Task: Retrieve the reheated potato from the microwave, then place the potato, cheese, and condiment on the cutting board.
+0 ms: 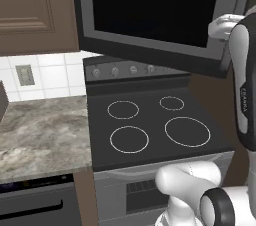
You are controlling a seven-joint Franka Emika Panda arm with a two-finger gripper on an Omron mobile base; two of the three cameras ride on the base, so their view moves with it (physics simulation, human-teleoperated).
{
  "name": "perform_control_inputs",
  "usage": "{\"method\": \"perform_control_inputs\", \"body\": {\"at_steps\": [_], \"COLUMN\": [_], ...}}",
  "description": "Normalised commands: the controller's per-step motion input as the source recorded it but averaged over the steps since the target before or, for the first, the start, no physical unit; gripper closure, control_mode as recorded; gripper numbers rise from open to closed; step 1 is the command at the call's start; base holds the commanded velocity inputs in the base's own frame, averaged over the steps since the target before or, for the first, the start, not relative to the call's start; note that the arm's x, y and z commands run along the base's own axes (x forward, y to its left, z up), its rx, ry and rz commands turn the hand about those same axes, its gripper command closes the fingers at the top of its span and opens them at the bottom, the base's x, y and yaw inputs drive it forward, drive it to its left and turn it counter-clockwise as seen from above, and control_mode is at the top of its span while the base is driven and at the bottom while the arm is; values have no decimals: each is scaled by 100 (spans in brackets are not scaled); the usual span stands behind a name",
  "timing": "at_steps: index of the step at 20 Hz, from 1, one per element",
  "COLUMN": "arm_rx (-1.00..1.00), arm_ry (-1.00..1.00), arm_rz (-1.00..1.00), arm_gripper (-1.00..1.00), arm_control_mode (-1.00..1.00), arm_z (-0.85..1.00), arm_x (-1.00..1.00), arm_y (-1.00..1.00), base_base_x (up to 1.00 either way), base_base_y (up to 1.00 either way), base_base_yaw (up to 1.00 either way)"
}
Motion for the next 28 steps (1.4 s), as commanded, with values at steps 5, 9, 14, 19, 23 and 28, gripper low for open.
{"method": "perform_control_inputs", "body": {"at_steps": [5,9,14,19,23,28], "arm_rx": [0,0,-1,0,4,9], "arm_ry": [0,0,0,0,0,0], "arm_rz": [-2,0,-1,0,-3,-7], "arm_gripper": [100,-100,-100,-100,-100,-100], "arm_control_mode": [-100,-100,-100,-100,-100,-100], "arm_z": [0,0,0,0,0,2], "arm_x": [-66,-58,-41,-61,-64,-61], "arm_y": [22,28,10,-11,-34,-45], "base_base_x": [0,0,0,0,0,0], "base_base_y": [0,0,0,0,0,0], "base_base_yaw": [0,0,0,0,0,0]}}
